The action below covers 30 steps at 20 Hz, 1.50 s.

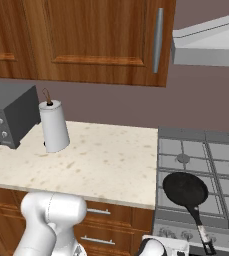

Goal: Pick the pan from the cabinet and place it on the stove. Then turn on the stove burner for the pan.

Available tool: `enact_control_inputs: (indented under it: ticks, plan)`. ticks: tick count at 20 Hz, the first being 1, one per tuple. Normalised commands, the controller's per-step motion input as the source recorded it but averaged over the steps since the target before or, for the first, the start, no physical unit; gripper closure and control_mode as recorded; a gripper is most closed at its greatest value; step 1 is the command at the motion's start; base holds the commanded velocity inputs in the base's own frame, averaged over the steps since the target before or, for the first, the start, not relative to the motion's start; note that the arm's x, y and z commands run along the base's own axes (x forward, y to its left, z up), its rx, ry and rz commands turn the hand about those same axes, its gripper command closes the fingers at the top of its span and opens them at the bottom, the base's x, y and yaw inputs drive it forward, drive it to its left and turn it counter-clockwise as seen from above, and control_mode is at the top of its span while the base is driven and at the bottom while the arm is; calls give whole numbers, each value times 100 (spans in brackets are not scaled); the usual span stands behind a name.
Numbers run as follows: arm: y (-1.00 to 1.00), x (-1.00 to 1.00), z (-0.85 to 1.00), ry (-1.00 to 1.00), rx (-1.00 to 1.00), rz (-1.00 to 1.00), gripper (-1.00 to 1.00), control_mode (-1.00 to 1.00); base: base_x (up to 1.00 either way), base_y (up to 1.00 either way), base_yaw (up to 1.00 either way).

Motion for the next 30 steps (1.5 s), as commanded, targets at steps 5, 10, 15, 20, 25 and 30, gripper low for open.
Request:
enact_control_inputs:
  ticks: [5, 10, 15, 20, 25, 30]
  plan:
    - [31, 0, -2, 0, -7, 0, 100, -100, 0, 0, 0]
    - [22, 0, 0, 0, -18, 0, 100, -100, 0, 0, 0]
    - [21, 0, 0, 0, -35, 0, 100, -100, 0, 0, 0]
    - [16, -4, 0, 0, -38, 0, 100, -100, 0, 0, 0]
    - [18, -2, 1, 0, -38, 0, 100, -100, 0, 0, 0]
    - [19, -2, 12, 0, -37, 0, 100, -100, 0, 0, 0]
